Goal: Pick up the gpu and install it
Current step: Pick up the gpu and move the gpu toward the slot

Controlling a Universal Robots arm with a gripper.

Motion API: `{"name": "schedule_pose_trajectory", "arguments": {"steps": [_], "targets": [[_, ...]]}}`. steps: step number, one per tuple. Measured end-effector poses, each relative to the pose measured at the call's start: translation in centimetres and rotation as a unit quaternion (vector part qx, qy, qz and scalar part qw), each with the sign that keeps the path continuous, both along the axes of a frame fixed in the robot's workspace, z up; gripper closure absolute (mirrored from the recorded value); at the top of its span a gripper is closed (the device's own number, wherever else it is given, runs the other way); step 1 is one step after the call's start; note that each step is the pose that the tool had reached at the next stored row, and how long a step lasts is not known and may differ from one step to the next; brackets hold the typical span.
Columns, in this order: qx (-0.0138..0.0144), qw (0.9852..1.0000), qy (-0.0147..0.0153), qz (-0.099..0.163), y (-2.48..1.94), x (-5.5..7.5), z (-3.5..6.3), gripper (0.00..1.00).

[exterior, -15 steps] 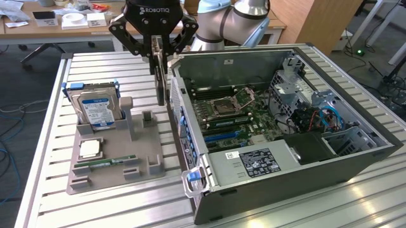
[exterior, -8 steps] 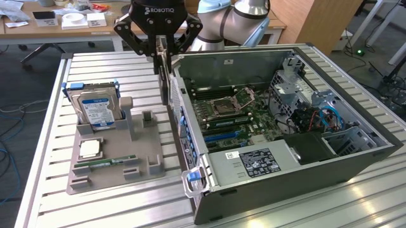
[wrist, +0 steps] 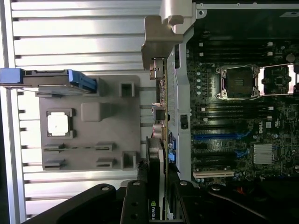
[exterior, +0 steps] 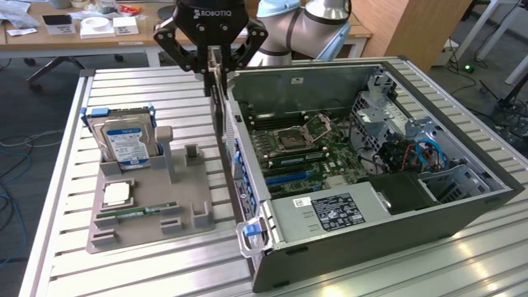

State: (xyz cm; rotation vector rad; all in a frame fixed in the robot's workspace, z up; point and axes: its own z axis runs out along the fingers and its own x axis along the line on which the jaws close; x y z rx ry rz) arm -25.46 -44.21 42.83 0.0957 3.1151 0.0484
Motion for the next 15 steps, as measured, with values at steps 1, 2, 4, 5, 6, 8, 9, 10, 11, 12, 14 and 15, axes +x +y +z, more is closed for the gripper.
{"name": "schedule_pose_trajectory", "arguments": {"steps": [1, 2, 4, 5, 6, 8, 9, 10, 11, 12, 14, 15], "targets": [[0.0000, 1.0000, 0.0000, 0.000, 0.00, 0.1, 0.00, 0.73], [0.0000, 1.0000, 0.0000, 0.000, 0.00, 0.1, 0.00, 0.73], [0.0000, 1.0000, 0.0000, 0.000, 0.00, 0.3, 0.00, 0.73], [0.0000, 1.0000, 0.0000, 0.000, 0.00, 0.4, 0.00, 0.73], [0.0000, 1.0000, 0.0000, 0.000, 0.00, 0.5, 0.00, 0.73], [0.0000, 1.0000, 0.0000, 0.000, 0.00, 0.7, 0.00, 0.73], [0.0000, 1.0000, 0.0000, 0.000, 0.00, 0.8, 0.00, 0.73], [0.0000, 1.0000, 0.0000, 0.000, 0.00, 0.8, 0.00, 0.73], [0.0000, 1.0000, 0.0000, 0.000, 0.00, 0.9, 0.00, 0.73], [0.0000, 1.0000, 0.0000, 0.000, 0.00, 1.1, 0.00, 0.73], [0.0000, 1.0000, 0.0000, 0.000, 0.00, 1.3, 0.00, 0.73], [0.0001, 1.0000, 0.0000, 0.000, 0.00, 1.5, 0.00, 0.73]]}}
